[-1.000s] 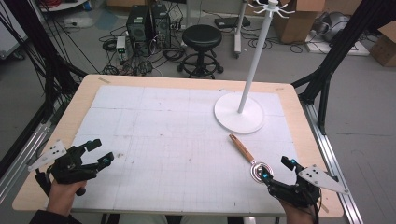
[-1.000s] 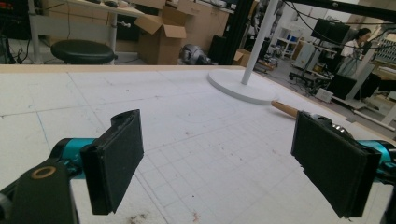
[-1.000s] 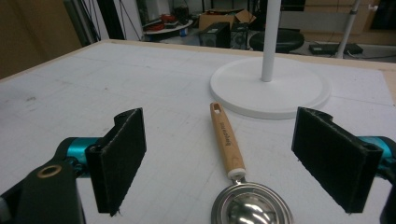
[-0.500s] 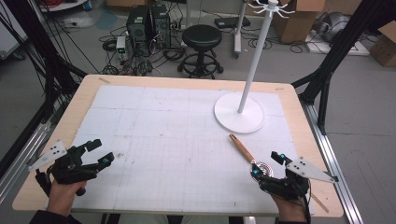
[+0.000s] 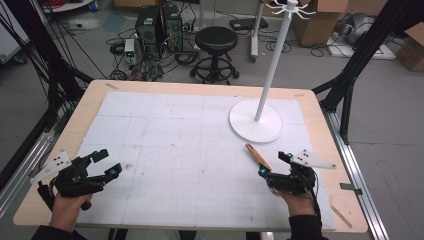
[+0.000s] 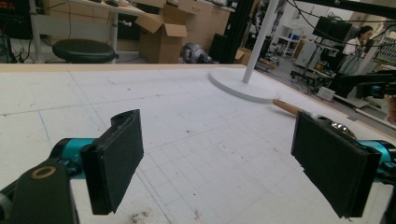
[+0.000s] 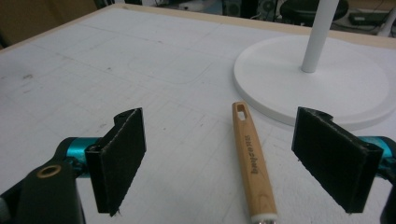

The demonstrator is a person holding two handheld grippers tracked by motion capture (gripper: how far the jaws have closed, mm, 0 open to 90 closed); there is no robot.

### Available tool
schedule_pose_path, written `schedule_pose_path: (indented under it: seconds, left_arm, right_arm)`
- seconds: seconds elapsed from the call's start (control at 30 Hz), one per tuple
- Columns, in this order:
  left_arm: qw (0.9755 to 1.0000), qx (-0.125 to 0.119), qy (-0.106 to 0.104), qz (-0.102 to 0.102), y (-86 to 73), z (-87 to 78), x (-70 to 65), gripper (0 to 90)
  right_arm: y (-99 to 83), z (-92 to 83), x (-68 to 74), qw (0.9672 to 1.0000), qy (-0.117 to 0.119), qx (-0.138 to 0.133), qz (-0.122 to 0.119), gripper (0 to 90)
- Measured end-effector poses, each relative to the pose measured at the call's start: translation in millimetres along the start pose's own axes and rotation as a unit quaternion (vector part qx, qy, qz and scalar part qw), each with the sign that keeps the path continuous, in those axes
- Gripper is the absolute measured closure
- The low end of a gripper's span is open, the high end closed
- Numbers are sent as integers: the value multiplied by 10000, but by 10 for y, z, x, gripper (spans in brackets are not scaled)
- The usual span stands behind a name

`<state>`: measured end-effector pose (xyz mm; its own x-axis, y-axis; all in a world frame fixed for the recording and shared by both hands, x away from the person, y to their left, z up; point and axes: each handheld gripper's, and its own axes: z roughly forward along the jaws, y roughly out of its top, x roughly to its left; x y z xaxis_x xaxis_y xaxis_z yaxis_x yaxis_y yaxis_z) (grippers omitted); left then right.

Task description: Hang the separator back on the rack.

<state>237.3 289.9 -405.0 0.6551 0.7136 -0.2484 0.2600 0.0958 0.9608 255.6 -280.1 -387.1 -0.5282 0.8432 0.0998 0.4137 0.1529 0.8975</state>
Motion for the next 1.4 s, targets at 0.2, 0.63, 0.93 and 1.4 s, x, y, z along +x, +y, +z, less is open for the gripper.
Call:
schedule_pose_path:
  seconds: [0.2,0.63,0.93,1.4]
  left_arm:
    - [10000,17,-19,6,-5,7,-4,173]
    - [10000,44,-50,17,-5,10,-9,173]
    - [10000,24,-61,-6,-2,6,-2,173]
    - [10000,27,-87,-7,-3,9,-4,173]
  right_arm:
    - [121,320,-156,9992,-33,409,10,208]
    - [63,730,-332,9916,-52,1279,-185,331]
    - [-49,896,-356,9824,-160,1823,-369,382]
    - [-66,926,-338,9777,-206,2034,-479,655]
